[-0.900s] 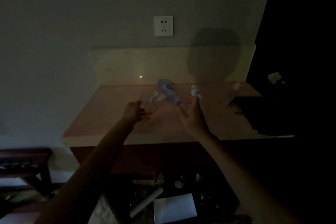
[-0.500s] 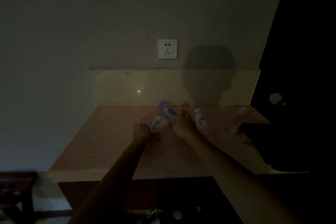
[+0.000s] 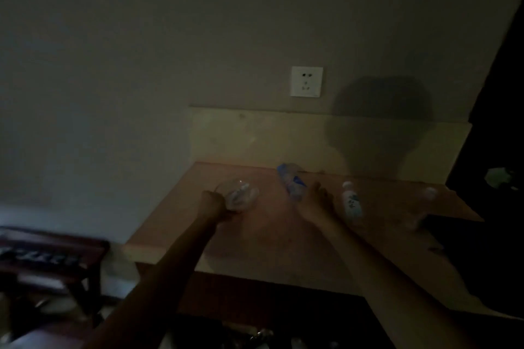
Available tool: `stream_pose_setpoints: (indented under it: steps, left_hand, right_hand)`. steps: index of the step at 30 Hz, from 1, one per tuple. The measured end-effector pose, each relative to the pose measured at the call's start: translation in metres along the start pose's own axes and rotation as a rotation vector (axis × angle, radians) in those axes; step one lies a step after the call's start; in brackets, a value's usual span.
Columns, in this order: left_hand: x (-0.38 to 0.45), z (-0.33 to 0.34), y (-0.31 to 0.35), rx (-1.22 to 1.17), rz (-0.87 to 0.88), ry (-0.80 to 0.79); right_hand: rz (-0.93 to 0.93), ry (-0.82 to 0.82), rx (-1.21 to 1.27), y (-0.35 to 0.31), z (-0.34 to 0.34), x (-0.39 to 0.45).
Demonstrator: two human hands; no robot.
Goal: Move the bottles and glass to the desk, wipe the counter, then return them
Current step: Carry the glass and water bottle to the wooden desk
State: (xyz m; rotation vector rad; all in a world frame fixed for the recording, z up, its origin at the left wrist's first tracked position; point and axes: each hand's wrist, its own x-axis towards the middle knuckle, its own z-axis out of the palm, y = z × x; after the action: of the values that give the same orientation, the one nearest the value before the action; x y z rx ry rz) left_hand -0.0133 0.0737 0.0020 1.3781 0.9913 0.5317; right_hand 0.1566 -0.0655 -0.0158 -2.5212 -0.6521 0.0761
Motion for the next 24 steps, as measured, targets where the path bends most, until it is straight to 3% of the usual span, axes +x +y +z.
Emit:
stream_pose_setpoints:
  steps: [4,8,12,17,22,24]
  left_hand:
    - [-0.023,-0.096,-0.007,-0.328,0.003,0.098]
    - [-0.066,-0.201,-0.032,-0.241,0.038,0.346]
    - [-0.119,-0.311,-0.075,-0.139,0.012,0.518]
    - [-0.174,-0.441,-0.157,-0.326,-0.041,0.789]
    - [-0.203,-0.570,-0.240,-0.378,-0.188,1.018]
    - [-0.207,-0.617,-0.257,-0.404,-0.225,1.073]
  right_hand:
    - [-0.107,-0.113,0.386,-0.059,0.021,-0.013]
    - [-0.230,-0.464,0.862,-0.134,0.069,-0.074]
    - [-0.221,-0.835,1.110,-0.215,0.132,-0.153]
    - [-0.191,-1.376,1.156,-0.296,0.226,-0.277]
    - [-0.046,-1.543,1.012,-0.386,0.343,-0.378]
    - [-0.078,-1.590,0.918,-0.427,0.377,-0.405]
